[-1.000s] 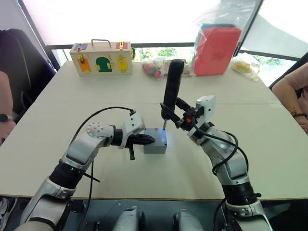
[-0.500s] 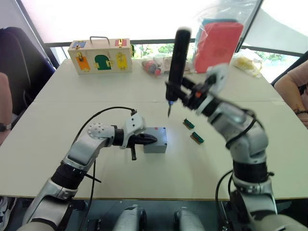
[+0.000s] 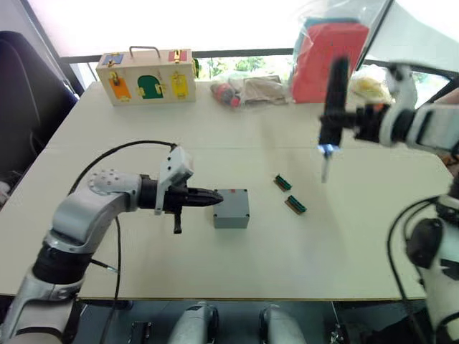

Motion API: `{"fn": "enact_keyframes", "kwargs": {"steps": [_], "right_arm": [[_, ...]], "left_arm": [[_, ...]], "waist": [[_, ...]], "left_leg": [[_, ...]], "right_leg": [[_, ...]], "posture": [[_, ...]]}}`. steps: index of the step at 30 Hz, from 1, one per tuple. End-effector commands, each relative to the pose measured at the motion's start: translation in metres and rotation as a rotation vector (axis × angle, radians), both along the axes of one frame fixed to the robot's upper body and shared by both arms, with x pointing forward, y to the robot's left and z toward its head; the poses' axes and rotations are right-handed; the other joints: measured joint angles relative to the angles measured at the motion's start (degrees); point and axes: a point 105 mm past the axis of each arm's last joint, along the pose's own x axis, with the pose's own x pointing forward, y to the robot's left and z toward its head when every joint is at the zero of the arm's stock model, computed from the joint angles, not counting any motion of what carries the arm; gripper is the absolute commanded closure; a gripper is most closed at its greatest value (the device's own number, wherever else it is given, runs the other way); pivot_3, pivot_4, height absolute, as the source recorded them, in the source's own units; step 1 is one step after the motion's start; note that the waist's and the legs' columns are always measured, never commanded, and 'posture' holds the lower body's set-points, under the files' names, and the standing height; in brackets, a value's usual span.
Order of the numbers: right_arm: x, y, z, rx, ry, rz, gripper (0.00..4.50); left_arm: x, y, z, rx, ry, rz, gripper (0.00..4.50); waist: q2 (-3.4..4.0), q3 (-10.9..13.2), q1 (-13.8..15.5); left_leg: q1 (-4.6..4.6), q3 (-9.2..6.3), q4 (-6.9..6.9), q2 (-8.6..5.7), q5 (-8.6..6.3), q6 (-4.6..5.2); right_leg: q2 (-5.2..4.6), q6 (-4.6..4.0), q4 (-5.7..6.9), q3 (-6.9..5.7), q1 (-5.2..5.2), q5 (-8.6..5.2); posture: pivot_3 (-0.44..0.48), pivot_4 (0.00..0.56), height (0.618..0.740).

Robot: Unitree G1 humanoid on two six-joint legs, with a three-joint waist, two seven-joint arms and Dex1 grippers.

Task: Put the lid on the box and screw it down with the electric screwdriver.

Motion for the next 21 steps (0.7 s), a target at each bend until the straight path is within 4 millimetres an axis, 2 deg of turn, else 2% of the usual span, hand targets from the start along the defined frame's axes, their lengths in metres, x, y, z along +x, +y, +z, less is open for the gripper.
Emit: {"fn": "enact_keyframes", "kwargs": {"steps": [1, 3, 6, 15, 17, 19, 20, 21], "right_arm": [[-0.026, -0.017, -0.042, -0.012, 0.206, 0.044, 2.57], [-0.032, -0.020, -0.059, -0.021, 0.271, 0.041, 2.57], [-0.036, -0.022, -0.072, -0.031, 0.332, 0.037, 2.57], [-0.032, -0.031, -0.093, -0.078, 0.412, -0.020, 2.57], [-0.031, -0.033, -0.095, -0.110, 0.412, -0.037, 1.68], [-0.031, -0.033, -0.096, -0.129, 0.411, -0.038, 1.12], [-0.030, -0.032, -0.096, -0.132, 0.406, -0.035, 0.64], [-0.030, -0.031, -0.096, -0.133, 0.402, -0.032, 0.35]], "left_arm": [[-0.019, -0.002, -0.008, 0.060, -0.019, -0.053, 4.50], [-0.021, -0.002, -0.014, 0.072, -0.012, -0.046, 4.50], [-0.021, -0.003, -0.020, 0.062, 0.005, -0.018, 4.50], [-0.015, 0.003, -0.025, 0.058, 0.016, 0.061, 4.50], [-0.014, 0.004, -0.025, 0.060, 0.015, 0.068, 4.50], [-0.012, 0.006, -0.024, 0.062, 0.014, 0.074, 4.50], [-0.010, 0.006, -0.024, 0.061, 0.011, 0.082, 4.50], [-0.009, 0.007, -0.023, 0.060, 0.009, 0.088, 4.50]], "waist": [[0.06, 0.17, -0.41], [0.06, 0.20, -0.64], [0.23, 0.61, -1.21], [0.01, 0.86, -0.30], [0.01, 0.86, -0.43], [0.00, 0.86, -0.42], [-0.01, 0.87, -0.38], [-0.01, 0.87, -0.36]], "left_leg": [[-0.01, 0.02, 0.02, 0.00, 0.01, 0.01], [-0.09, 0.05, 0.02, -0.01, 0.01, 0.03], [-0.05, 0.13, 0.22, 0.00, -0.02, 0.11], [0.04, 0.11, 0.36, 0.02, 0.13, 0.23], [0.02, 0.14, 0.38, -0.02, 0.12, 0.25], [0.02, 0.14, 0.40, -0.03, 0.12, 0.25], [0.03, 0.13, 0.42, -0.03, 0.12, 0.24], [0.04, 0.11, 0.43, -0.03, 0.13, 0.23]], "right_leg": [[0.01, 0.02, 0.00, -0.01, 0.00, 0.01], [0.01, 0.13, 0.01, -0.02, -0.06, 0.07], [0.05, 0.23, 0.13, -0.07, -0.01, 0.11], [0.15, 0.49, 0.18, -0.10, 0.10, 0.27], [0.12, 0.50, 0.15, -0.11, 0.11, 0.27], [0.10, 0.51, 0.16, -0.11, 0.12, 0.28], [0.11, 0.53, 0.17, -0.12, 0.14, 0.29], [0.11, 0.53, 0.19, -0.13, 0.15, 0.29]], "posture": [[0.000, 0.150, 0.740], [0.000, 0.150, 0.740], [0.000, 0.150, 0.740], [0.000, 0.150, 0.740], [0.000, 0.150, 0.740], [0.000, 0.150, 0.740], [0.000, 0.150, 0.740], [0.000, 0.150, 0.740]]}}
